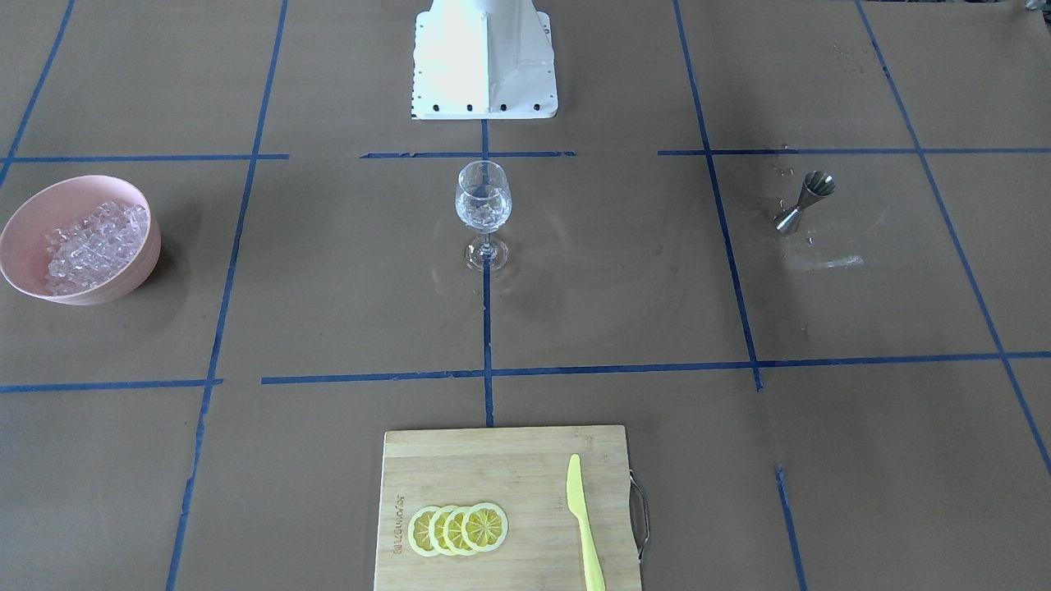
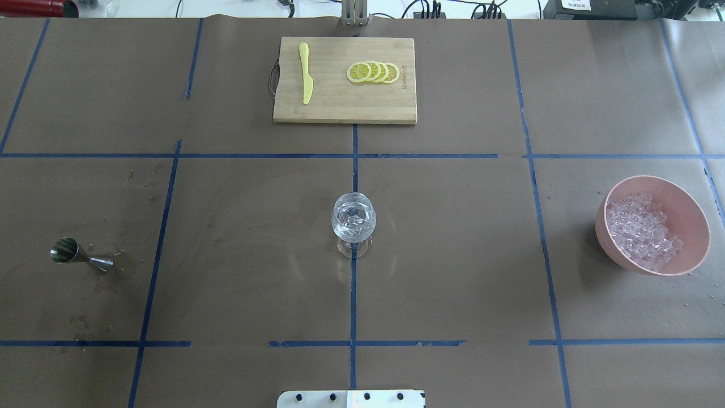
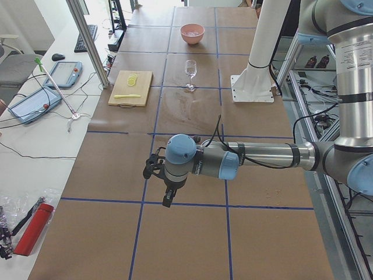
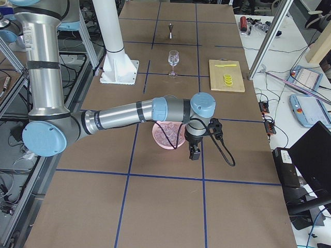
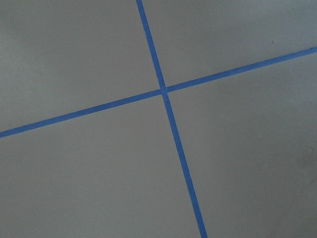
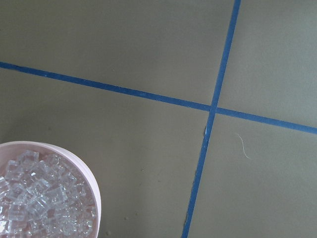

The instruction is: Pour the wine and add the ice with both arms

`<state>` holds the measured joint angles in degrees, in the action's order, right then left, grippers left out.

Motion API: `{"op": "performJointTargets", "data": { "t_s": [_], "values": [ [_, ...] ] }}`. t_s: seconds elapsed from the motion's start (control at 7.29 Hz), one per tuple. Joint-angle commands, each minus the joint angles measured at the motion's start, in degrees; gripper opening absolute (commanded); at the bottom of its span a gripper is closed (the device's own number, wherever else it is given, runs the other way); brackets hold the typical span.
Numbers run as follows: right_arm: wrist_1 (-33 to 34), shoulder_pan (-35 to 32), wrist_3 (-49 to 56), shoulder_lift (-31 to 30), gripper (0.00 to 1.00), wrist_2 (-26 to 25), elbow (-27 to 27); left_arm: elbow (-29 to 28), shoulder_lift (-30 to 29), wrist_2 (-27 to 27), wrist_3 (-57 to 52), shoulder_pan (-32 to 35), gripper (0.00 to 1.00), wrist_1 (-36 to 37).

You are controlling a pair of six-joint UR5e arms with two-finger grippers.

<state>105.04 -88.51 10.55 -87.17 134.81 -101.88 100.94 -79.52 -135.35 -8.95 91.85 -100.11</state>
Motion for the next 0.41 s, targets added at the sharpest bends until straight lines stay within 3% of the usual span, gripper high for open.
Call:
{"op": "performJointTargets", "data": {
  "t_s": [0.0, 0.27],
  "values": [
    [0.0, 0.0, 0.0, 0.1, 1.00, 0.1, -0.2, -0.1, 0.2, 0.0, 0.0, 0.0, 1.00, 0.0],
    [0.0, 0.0, 0.1, 0.0, 1.00, 1.3, -0.3, -0.1, 0.2, 0.0, 0.0, 0.0, 1.00, 0.0]
  ]
}}
